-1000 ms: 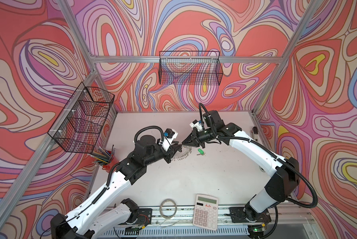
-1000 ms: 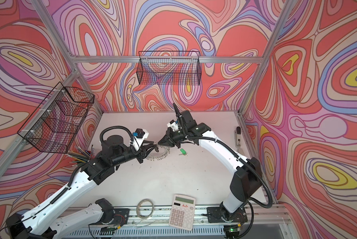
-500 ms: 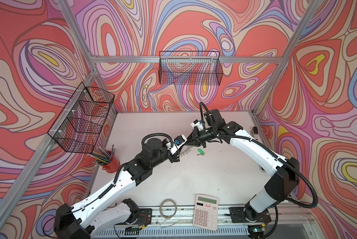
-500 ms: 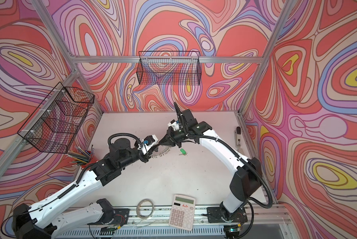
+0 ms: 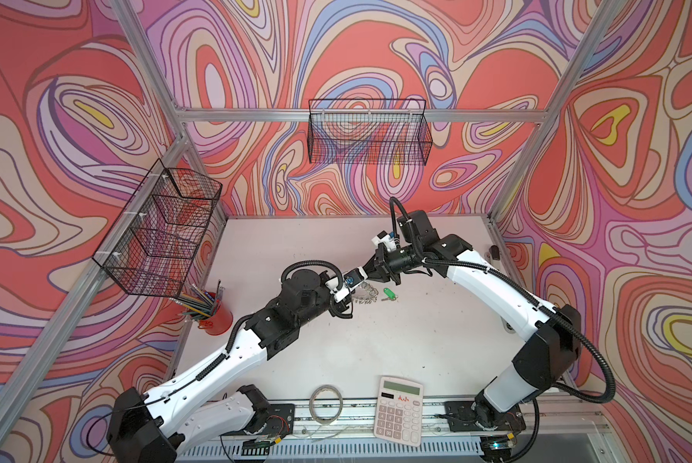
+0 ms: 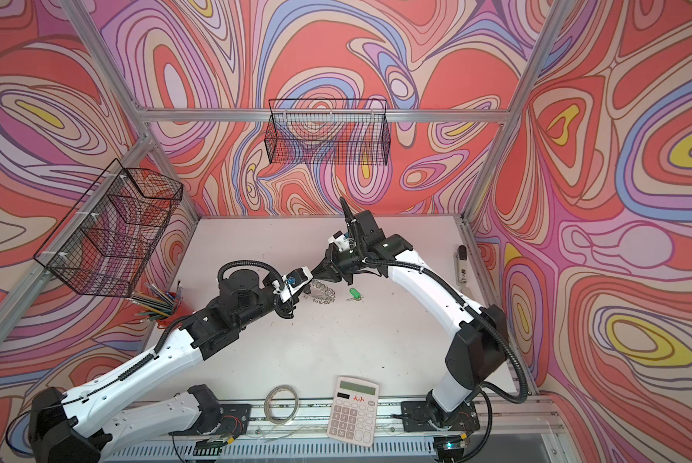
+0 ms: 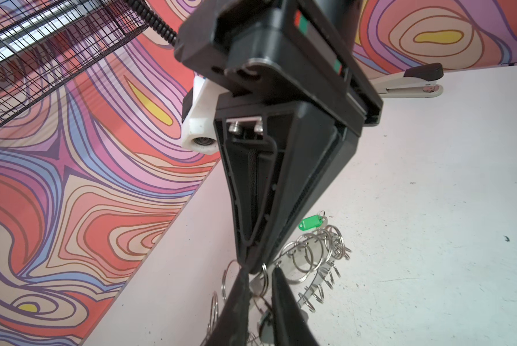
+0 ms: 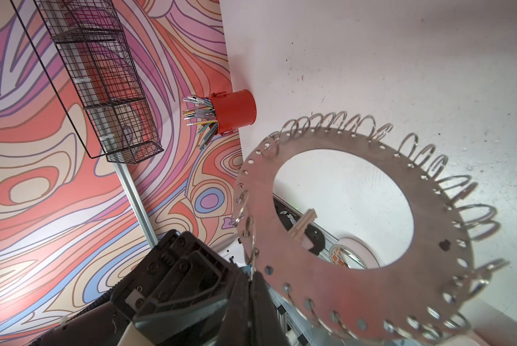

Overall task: Attach keys to a key ring
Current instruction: Insert the key into the keyring.

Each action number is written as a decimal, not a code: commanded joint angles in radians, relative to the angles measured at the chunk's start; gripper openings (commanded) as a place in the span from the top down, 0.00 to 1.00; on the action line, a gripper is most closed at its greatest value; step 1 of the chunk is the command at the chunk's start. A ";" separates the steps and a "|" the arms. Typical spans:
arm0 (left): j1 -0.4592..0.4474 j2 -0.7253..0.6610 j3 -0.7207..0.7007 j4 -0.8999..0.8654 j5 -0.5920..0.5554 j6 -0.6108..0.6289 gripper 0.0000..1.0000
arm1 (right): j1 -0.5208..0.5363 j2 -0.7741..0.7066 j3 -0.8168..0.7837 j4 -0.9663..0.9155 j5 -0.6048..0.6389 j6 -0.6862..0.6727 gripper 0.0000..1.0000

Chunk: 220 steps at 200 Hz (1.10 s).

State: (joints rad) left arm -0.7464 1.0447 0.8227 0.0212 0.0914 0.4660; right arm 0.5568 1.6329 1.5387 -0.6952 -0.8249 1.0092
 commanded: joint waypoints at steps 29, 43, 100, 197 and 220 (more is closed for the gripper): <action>-0.008 0.029 0.007 -0.004 -0.015 0.040 0.81 | -0.006 -0.011 -0.002 0.048 -0.028 0.035 1.00; -0.011 0.033 0.004 0.013 -0.045 0.045 0.81 | -0.005 -0.014 -0.004 0.054 -0.033 0.039 1.00; -0.017 0.037 -0.015 0.082 -0.082 0.034 0.82 | -0.006 -0.031 -0.060 0.109 -0.055 0.079 1.00; -0.030 0.058 -0.011 0.047 -0.136 0.044 0.79 | -0.008 -0.034 -0.069 0.134 -0.066 0.103 1.00; -0.034 0.080 0.013 0.021 -0.133 0.038 0.80 | -0.008 -0.030 -0.065 0.129 -0.058 0.098 1.00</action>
State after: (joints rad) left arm -0.7719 1.0981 0.8181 0.0559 -0.0273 0.4931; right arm 0.5430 1.6306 1.4593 -0.5690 -0.8539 1.1015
